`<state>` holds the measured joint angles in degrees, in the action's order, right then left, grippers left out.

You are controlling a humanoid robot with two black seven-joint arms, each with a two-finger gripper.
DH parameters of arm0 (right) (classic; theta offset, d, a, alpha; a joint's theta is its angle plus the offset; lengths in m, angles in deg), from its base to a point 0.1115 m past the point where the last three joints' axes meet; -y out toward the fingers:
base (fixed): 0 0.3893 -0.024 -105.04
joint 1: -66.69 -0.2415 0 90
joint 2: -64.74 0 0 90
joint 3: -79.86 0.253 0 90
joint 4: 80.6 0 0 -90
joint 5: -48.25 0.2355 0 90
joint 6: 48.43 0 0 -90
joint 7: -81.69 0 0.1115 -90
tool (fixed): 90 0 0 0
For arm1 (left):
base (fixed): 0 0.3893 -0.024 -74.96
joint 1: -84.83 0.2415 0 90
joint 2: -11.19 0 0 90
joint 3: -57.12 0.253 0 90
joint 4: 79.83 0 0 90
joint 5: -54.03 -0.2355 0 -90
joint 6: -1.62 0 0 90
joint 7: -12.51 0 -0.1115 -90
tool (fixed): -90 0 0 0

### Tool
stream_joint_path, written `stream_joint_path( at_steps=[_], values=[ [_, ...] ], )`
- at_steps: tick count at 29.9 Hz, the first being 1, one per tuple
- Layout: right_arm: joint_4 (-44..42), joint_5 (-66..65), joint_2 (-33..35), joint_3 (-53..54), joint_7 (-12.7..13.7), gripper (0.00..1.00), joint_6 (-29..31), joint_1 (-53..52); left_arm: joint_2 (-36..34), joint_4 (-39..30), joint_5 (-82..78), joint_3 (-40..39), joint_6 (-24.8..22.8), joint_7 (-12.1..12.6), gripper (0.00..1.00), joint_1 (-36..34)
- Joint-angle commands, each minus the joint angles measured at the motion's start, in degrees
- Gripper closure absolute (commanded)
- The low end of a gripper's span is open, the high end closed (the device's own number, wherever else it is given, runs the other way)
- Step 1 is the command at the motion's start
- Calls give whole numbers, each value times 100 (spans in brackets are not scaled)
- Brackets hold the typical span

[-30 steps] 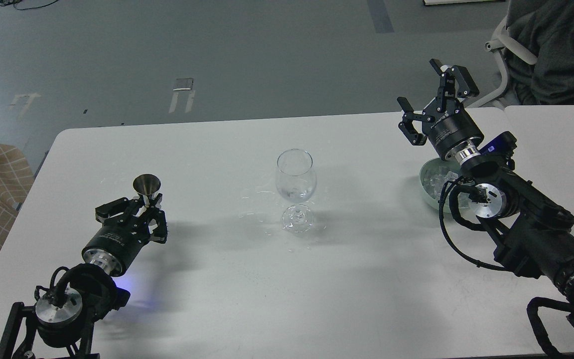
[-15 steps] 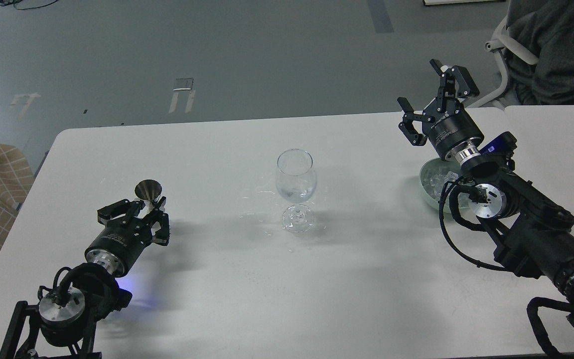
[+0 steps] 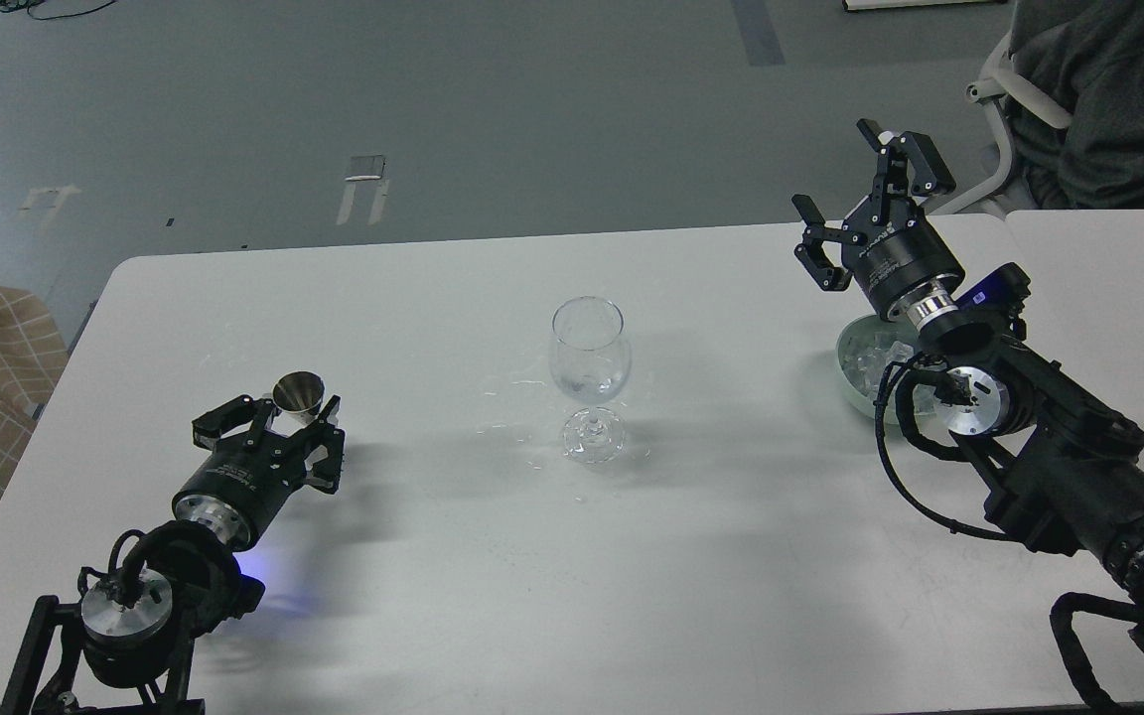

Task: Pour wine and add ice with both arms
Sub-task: 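Open the left gripper to release the jigger and withdraw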

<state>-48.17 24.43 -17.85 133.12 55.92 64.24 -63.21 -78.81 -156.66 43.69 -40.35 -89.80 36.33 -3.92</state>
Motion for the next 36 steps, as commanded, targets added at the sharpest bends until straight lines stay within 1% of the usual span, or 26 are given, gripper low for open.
stream_joint_path(
  at_steps=[1, 3, 4, 5, 7, 8, 17, 19, 21, 29, 33, 36],
  values=[
    [0, 0, 7, -1, 2, 0, 0, 18, 0, 1, -3, 0, 2, 9, 46, -2],
    [0, 0, 7, -1, 2, 0, 0, 18, 0, 1, -3, 0, 2, 18, 41, -20],
    [0, 0, 7, -1, 2, 0, 0, 18, 0, -8, -3, 0, 2, 18, 31, -20],
    [0, 0, 7, -1, 2, 0, 0, 27, 0, 1, -3, 0, 2, 27, 19, -20],
    [0, 0, 7, -1, 2, 0, 0, 18, 0, 1, -3, 8, 2, 35, 7, -20],
    [0, 0, 7, -1, 2, 0, 0, 18, 0, 1, -3, 9, 2, 35, 4, -20],
    [9, 0, -2, -1, 2, 0, 0, 27, 0, -8, 49, -18, -69, 132, 2, 68],
    [9, 0, -2, -1, 2, 0, 9, 27, 0, -34, 59, -88, -77, 289, 2, 147],
    [9, 0, 7, -1, 2, 0, 0, 27, 0, -52, 59, -114, -95, 395, 2, 217],
    [27, 0, 15, 0, 2, 0, 9, 27, 0, -61, 76, -228, -358, 418, 2, 446],
    [315, 0, 278, -1, 2, 0, 9, 114, 0, -52, 137, -509, -990, 418, 2, 683],
    [527, 0, 437, -1, 11, 0, 9, 211, -104, -8, 234, -702, -1272, 418, 2, 771]
  ],
)
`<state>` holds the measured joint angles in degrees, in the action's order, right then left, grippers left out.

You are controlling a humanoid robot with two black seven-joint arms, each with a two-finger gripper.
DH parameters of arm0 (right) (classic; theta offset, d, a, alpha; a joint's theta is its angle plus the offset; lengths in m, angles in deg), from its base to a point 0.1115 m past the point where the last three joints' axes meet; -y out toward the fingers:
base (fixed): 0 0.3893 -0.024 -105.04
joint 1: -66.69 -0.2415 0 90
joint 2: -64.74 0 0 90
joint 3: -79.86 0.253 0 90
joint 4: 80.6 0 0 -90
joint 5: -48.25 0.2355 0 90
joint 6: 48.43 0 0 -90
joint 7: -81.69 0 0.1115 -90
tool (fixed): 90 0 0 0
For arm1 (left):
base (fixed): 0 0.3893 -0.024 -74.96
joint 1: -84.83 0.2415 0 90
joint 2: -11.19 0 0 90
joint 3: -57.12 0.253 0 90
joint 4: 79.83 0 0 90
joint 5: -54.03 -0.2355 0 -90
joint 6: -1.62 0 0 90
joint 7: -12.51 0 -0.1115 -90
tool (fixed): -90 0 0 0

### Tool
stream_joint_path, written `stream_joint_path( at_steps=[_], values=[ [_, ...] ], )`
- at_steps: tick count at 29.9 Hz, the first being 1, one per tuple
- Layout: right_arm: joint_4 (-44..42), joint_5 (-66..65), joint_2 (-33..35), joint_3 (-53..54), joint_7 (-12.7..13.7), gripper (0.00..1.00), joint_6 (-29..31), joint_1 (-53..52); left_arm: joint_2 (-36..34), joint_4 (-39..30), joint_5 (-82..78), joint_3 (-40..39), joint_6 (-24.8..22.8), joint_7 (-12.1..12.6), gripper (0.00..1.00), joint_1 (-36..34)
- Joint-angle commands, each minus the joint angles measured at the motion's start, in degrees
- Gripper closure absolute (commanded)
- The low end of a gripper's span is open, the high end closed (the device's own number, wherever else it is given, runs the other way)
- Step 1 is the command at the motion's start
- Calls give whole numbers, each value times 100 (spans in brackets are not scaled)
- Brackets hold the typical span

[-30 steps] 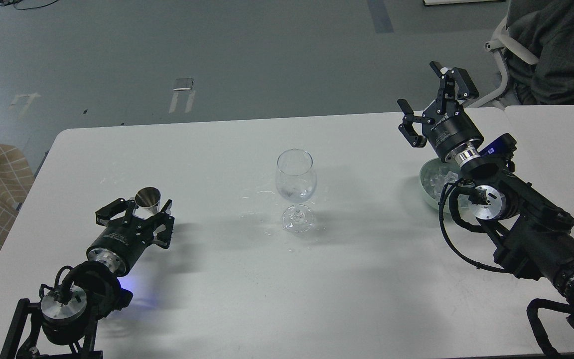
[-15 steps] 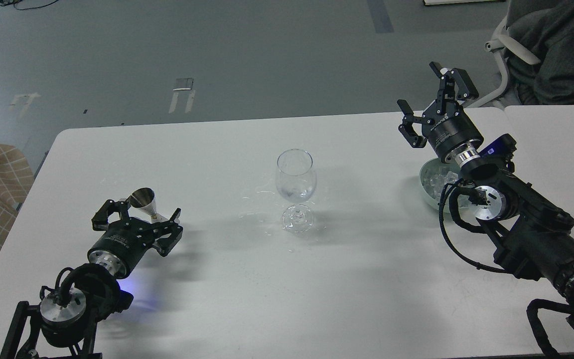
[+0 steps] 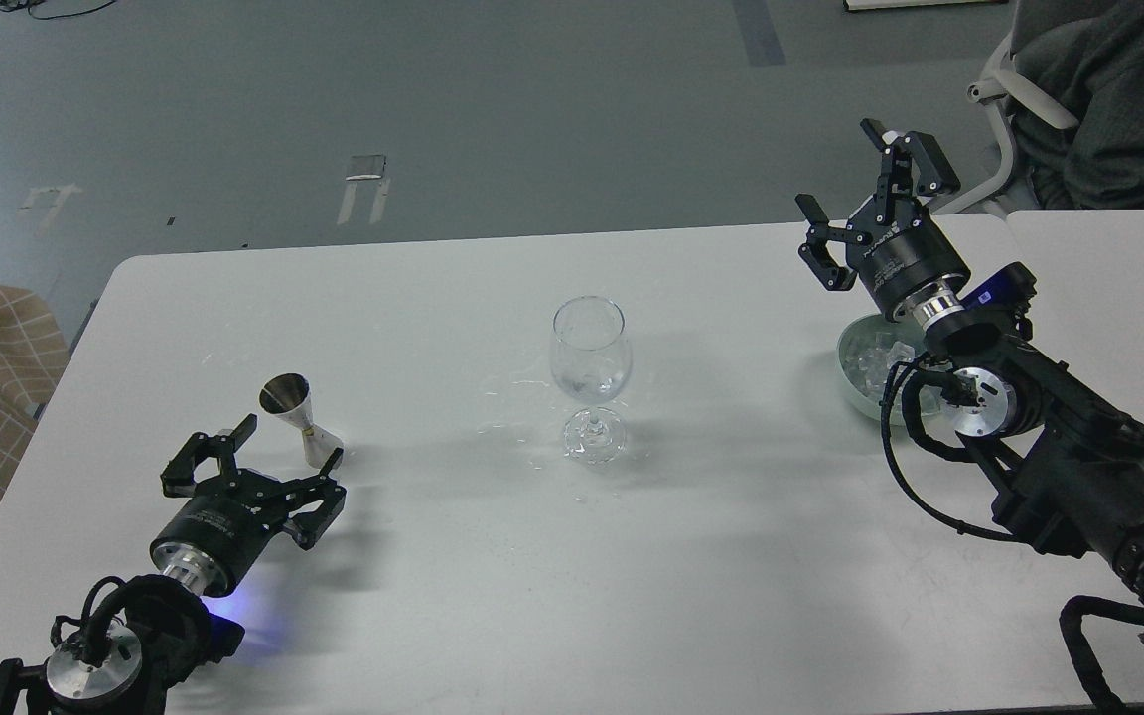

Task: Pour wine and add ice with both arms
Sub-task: 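Open the left gripper to release the jigger and withdraw, then raise the left arm away and move the right gripper toward the ice bowl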

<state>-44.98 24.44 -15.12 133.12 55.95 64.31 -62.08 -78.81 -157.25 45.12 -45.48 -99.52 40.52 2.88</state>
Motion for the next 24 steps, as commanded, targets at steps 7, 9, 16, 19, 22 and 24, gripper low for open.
stream_joint_path(
  at_steps=[7, 9, 16, 19, 22, 24],
  values=[
    [648, -9, 744, -1, 43, 0, 11, 361, -1150, 886, 13, -314, -1686, -1, 2, -5],
    [814, -114, 1050, -9, 52, 0, 19, 432, -1693, 1158, 4, -349, -1686, -180, 2, -119],
    [1456, -1098, 2018, -150, 52, 0, -7, 406, -2645, 1432, -514, -296, -1686, -954, 2, -1042],
    [1650, -1476, 2308, -141, 52, 0, -129, 397, -2637, 1388, -1111, -270, -1686, -1209, 2, -1472],
    [1930, -2028, 2633, -185, 52, 0, -410, 449, -2531, 1353, -1901, -252, -1686, -1420, 2, -2025],
    [2133, -2556, 2818, -281, 61, 0, -560, 467, -2487, 1352, -2245, -226, -1686, -1473, 2, -2377]
  ],
)
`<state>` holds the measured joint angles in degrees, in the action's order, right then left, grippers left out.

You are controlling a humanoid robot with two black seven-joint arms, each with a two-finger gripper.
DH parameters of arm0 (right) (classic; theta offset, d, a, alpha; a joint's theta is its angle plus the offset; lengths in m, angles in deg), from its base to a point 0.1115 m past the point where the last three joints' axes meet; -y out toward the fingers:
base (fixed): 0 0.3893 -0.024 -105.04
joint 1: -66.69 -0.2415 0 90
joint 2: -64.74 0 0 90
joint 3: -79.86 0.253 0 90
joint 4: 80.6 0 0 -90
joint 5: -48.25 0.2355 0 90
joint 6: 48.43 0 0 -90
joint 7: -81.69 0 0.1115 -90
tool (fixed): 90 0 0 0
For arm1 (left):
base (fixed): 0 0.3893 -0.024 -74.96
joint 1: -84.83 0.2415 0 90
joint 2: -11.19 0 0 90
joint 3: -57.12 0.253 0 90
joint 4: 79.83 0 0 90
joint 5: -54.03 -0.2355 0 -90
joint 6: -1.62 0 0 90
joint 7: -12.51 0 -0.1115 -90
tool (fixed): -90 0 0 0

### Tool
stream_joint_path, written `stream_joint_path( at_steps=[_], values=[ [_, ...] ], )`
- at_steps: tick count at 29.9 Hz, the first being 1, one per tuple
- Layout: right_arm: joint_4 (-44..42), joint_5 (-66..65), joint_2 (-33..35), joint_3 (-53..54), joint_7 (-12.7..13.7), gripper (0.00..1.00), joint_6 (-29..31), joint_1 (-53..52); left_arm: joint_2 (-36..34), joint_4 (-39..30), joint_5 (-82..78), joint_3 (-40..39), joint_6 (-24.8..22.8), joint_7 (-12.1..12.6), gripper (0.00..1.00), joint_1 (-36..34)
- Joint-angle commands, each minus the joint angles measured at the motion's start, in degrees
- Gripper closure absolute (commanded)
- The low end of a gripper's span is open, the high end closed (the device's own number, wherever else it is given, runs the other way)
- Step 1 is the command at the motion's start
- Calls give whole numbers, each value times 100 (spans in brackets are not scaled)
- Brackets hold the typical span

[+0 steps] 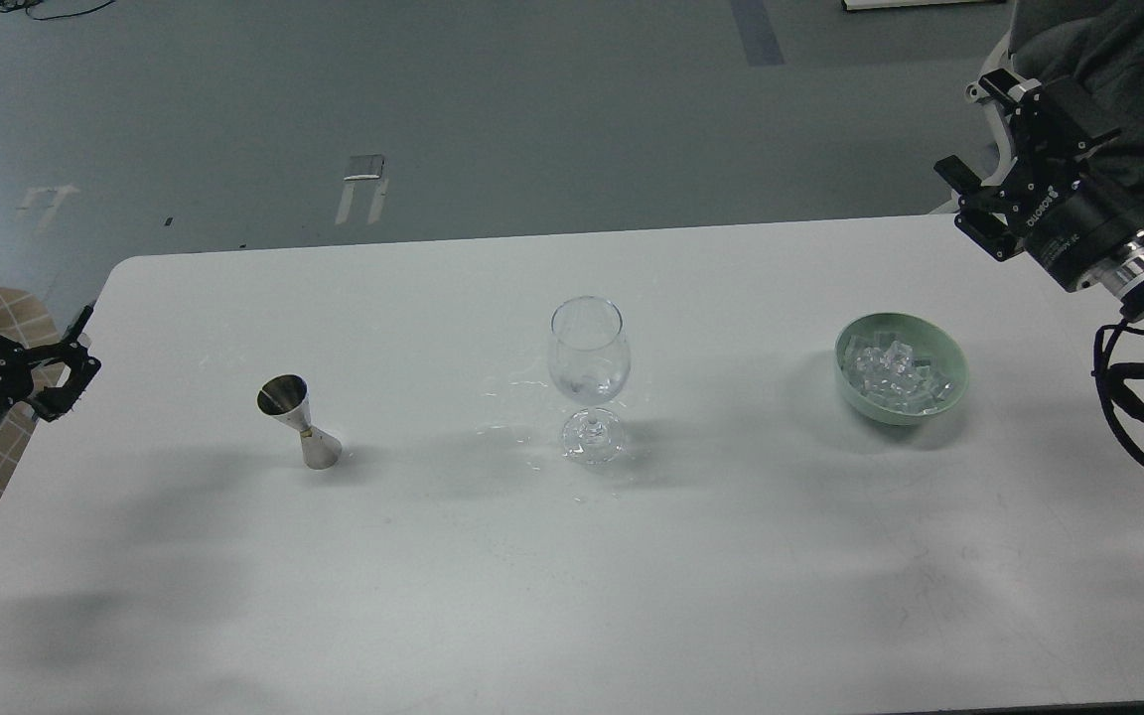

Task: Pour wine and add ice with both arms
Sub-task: 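Raise the left arm away and move the right gripper toward the ice bowl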

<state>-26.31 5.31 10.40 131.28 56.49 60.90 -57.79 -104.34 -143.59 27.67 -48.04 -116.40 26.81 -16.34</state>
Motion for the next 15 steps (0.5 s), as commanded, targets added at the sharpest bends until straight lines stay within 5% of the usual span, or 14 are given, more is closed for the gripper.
stream_joint_path(
  at_steps=[1, 3, 7, 15],
  values=[
    [345, -846, 319, -133, 7, 0, -280, 39, 74, -14, -580, 65, 3, -111, 2, -560],
    [626, -1522, 477, -256, 7, 0, -544, 65, 75, -14, -756, 275, 3, -155, 2, -885],
    [1040, -3041, 557, -572, 15, 0, -1272, 223, 22, -5, -1212, 820, 3, -629, 2, -1474],
    [821, -5311, 495, -792, 33, 0, -1564, 364, 74, -5, -1688, 1102, 3, -788, 2, -1809]
  ],
)
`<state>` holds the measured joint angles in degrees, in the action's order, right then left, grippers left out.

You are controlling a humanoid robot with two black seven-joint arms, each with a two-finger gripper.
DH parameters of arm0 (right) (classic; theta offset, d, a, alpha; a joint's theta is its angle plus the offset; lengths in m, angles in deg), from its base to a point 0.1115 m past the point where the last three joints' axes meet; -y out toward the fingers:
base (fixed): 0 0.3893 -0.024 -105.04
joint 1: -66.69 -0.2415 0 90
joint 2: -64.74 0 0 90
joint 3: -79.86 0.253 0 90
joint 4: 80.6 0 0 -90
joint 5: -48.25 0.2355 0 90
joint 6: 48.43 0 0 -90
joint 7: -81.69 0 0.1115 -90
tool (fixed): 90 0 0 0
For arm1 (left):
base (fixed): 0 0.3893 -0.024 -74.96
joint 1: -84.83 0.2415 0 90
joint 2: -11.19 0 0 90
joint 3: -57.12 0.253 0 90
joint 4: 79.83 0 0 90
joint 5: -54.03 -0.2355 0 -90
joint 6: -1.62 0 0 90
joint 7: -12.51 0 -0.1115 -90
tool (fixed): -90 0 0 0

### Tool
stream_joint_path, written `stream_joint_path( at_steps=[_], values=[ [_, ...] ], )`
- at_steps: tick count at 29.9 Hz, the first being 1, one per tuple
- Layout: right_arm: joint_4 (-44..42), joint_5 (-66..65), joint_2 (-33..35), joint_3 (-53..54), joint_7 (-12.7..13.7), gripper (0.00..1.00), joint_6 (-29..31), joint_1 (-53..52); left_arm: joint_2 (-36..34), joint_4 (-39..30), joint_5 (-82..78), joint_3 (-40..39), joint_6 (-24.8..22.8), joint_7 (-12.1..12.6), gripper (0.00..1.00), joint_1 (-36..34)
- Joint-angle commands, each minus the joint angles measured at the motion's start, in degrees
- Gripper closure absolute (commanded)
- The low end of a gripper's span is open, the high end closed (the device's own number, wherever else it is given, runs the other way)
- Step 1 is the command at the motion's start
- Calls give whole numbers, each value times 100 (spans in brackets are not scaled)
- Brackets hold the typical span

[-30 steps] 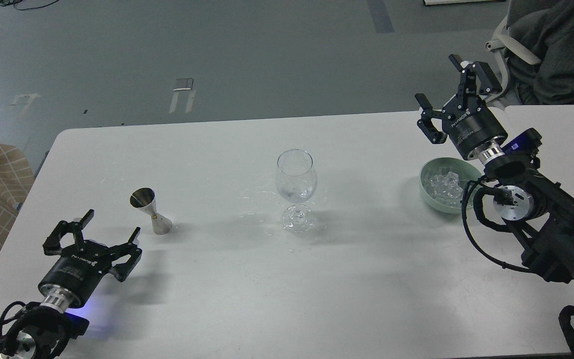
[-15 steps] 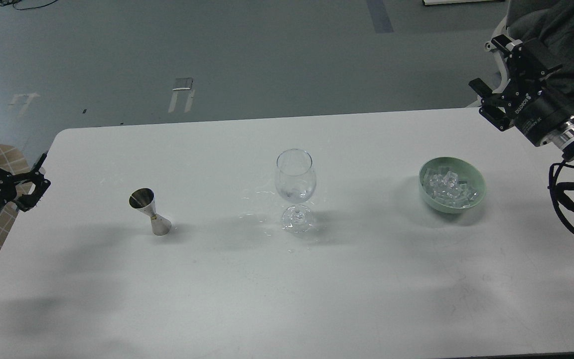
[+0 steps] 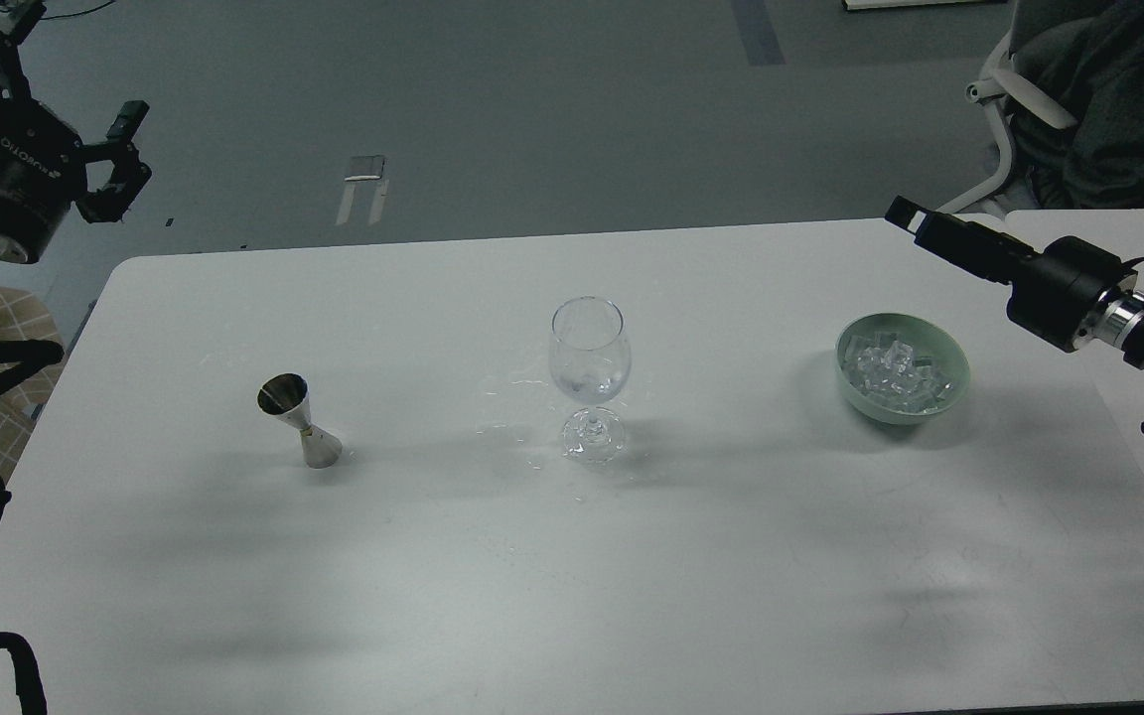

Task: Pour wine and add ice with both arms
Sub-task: 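Raise the left arm away and move the right gripper toward the ice bowl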

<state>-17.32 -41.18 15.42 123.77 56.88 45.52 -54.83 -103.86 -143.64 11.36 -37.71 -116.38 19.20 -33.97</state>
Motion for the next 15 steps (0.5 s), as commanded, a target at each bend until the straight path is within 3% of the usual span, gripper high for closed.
stream_joint_path(
  at_steps=[1, 9, 15],
  values=[
    [-131, -950, -8, -41, -15, 0, -26, 119, 61, 0, -57, 69, 0, -36, 2, -47],
    [-430, -2173, 1, -49, -24, 0, -17, 295, 237, -70, -57, 104, 0, -36, 2, 15],
    [-694, -2297, -8, -58, -23, 0, -17, 374, 316, -123, -66, 113, 0, -27, 2, 32]
  ],
)
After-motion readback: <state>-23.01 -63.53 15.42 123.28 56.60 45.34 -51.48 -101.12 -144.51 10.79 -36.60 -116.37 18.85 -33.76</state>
